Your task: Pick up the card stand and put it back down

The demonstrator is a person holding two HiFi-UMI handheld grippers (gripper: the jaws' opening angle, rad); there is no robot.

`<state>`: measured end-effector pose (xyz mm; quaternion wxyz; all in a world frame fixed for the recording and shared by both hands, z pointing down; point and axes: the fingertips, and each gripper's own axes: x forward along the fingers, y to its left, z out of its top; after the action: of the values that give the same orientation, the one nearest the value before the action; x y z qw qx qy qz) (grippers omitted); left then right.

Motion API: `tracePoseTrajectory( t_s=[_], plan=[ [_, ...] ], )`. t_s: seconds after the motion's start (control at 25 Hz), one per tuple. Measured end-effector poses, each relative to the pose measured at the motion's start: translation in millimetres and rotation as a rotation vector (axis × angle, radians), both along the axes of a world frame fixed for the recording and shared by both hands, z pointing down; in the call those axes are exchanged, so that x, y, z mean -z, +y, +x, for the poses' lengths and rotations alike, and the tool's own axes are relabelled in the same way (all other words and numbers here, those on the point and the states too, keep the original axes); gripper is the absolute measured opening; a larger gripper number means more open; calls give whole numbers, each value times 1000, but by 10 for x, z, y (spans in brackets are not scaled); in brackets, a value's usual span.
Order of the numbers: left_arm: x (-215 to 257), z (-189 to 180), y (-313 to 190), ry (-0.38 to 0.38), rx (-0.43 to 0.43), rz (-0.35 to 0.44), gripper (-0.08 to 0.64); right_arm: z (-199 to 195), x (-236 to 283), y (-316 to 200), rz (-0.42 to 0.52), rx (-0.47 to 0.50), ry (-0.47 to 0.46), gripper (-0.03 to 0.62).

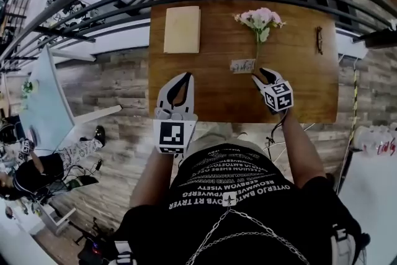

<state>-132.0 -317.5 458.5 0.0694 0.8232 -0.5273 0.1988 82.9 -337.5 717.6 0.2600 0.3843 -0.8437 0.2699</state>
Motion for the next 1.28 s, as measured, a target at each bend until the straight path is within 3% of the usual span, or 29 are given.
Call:
tracePoseTrajectory(
  t_s=[0.44, 0.84, 1.28],
  plan=[
    [-189, -108, 29, -21, -4, -46, 28, -74, -401, -179, -4, 77, 81, 179],
    [-358, -117, 127, -23, -15, -89, 28, -189, -515, -236, 85, 189, 134, 149],
    [-320, -92, 305, -16, -11, -75, 28, -98, -459, 107, -21, 60, 59, 127]
  ],
)
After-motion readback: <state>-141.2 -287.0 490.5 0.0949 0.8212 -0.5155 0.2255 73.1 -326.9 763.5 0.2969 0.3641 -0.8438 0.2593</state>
